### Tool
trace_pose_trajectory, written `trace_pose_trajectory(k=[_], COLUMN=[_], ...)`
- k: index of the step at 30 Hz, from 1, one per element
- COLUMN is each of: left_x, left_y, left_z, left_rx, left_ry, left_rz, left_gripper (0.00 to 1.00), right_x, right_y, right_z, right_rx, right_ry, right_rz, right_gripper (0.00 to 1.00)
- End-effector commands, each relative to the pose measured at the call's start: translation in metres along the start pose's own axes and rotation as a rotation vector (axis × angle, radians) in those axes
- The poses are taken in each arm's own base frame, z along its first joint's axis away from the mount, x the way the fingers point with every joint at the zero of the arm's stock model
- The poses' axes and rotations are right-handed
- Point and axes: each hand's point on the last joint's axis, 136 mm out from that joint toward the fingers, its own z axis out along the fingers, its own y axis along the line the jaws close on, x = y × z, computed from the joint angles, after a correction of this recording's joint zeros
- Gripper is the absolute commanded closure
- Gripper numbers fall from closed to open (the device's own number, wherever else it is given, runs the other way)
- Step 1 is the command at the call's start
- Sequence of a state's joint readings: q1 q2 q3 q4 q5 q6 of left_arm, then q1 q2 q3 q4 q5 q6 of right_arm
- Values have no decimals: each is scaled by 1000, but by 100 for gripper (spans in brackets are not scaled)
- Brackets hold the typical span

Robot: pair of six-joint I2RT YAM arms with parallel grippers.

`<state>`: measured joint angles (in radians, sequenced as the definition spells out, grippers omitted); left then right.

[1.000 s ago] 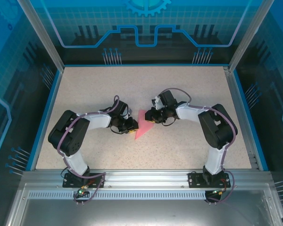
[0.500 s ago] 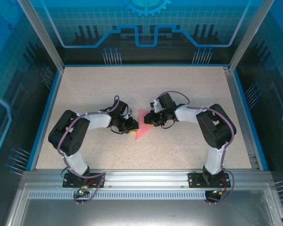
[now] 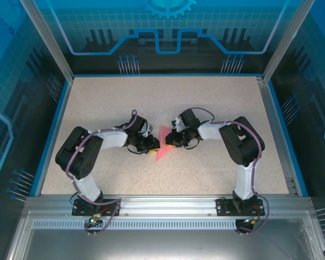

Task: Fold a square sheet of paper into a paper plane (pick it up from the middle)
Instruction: Fourth fold the wing at the center of the table.

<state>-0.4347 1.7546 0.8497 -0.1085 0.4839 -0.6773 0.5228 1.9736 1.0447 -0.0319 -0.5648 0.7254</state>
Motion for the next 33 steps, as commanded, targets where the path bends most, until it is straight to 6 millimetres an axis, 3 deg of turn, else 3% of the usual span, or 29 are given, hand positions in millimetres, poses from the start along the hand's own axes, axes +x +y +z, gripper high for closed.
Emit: trace_pose_trajectory(k=[1, 17, 24, 30, 33], left_x=[-1, -2, -3, -5, -8], left_y=[-12, -17, -15, -23, -33], left_z=[4, 7, 8, 4, 0], left_rx=[45, 75, 63, 96, 131], left_ry=[24, 37, 37, 17, 3], left_rz=[30, 52, 54, 38, 34], left_gripper=[76, 76, 87, 93, 94], right_x=[15, 9, 3, -2, -5], right_y=[-18, -17, -7, -3, -3], right_z=[7, -2, -7, -33, -51], right_rx=[32, -4, -28, -22, -41], right_ry=[34, 14, -3, -77, -132], right_rz=[23, 29, 23, 26, 47], right_gripper=[87, 86, 85, 80, 72])
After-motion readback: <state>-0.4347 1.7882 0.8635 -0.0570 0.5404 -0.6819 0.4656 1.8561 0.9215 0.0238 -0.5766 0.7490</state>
